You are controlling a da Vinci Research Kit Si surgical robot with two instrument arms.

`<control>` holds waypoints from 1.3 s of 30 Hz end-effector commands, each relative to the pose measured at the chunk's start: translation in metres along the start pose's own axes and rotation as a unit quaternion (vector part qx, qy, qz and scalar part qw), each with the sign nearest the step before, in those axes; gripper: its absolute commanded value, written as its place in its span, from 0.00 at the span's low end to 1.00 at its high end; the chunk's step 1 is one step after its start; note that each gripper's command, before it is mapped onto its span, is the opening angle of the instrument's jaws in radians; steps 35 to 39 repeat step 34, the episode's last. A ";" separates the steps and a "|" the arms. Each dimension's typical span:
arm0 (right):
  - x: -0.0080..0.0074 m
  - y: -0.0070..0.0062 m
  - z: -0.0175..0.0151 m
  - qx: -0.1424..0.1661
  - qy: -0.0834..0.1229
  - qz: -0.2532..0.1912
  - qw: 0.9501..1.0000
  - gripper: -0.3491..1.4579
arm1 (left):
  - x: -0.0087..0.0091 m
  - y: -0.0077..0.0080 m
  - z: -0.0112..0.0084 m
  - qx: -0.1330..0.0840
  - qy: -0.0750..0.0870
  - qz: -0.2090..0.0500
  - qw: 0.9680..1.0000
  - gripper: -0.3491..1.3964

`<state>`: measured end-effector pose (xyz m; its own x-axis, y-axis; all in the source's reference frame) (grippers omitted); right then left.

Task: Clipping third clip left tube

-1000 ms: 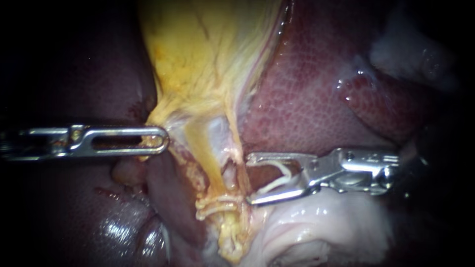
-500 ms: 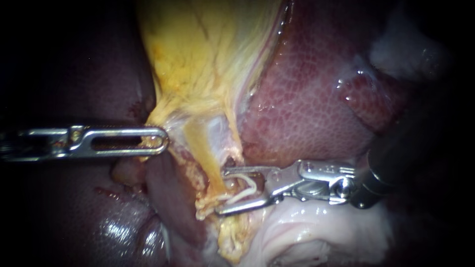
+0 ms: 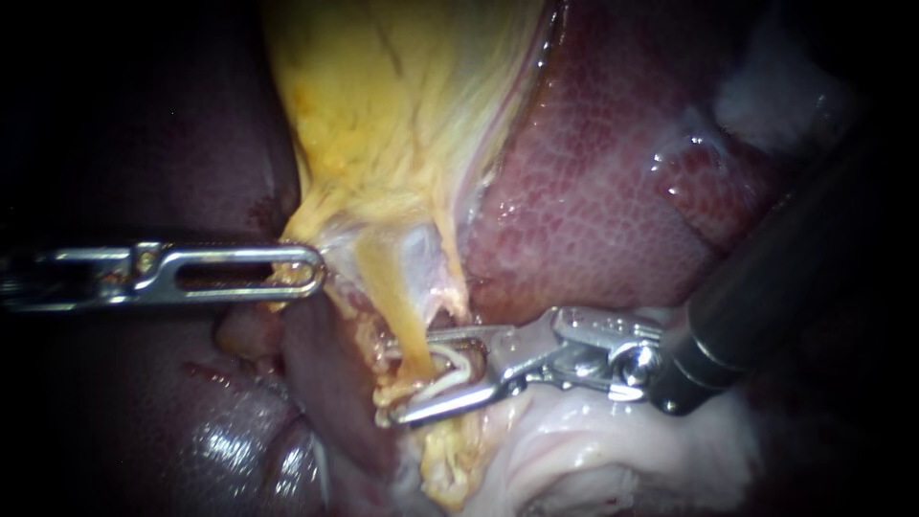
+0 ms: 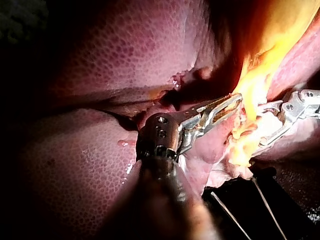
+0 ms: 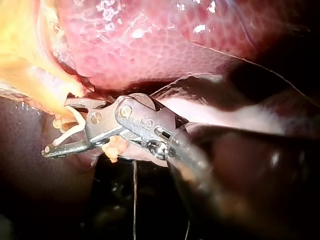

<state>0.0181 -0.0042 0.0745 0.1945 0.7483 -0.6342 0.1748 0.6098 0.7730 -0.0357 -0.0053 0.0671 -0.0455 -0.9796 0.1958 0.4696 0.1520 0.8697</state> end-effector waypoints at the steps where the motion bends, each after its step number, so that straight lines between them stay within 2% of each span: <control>1: 0.0003 0.0000 0.0000 0.000 0.002 0.000 1.000 0.52 | 0.0000 0.0000 0.0000 0.000 0.000 0.000 1.000 0.00; 5: 0.0006 0.0005 0.0005 -0.001 0.003 0.010 1.000 0.51 | 0.0001 0.0000 0.0001 0.000 0.000 0.000 1.000 0.00; 11: 0.0007 0.0009 0.0012 0.003 0.015 0.020 1.000 0.50 | 0.0001 0.0001 0.0002 0.000 0.000 0.000 1.000 0.00; 12: 0.0007 0.0009 0.0012 0.003 0.015 0.029 0.999 0.47 | 0.0001 0.0001 0.0002 0.000 0.000 0.000 1.000 0.00; 13: 0.0005 0.0008 0.0008 0.019 0.013 0.072 0.997 0.33 | 0.0001 0.0001 0.0002 0.000 0.000 0.000 1.000 0.00; 15: 0.0003 0.0007 0.0002 0.041 0.007 0.096 0.995 0.09 | 0.0001 0.0001 0.0001 0.000 0.000 0.000 1.000 0.00; 16: 0.0003 0.0008 0.0000 0.037 0.007 0.095 0.995 0.00 | 0.0001 0.0001 0.0001 0.000 0.000 0.000 1.000 0.00; 24: -0.0003 0.0015 0.0002 0.039 0.004 0.092 0.995 0.00 | 0.0001 0.0002 0.0001 0.000 0.000 0.000 1.000 0.00; 39: -0.0004 0.0016 0.0000 0.038 0.003 0.092 0.995 0.00 | 0.0001 0.0002 0.0001 0.000 0.000 0.000 1.000 0.00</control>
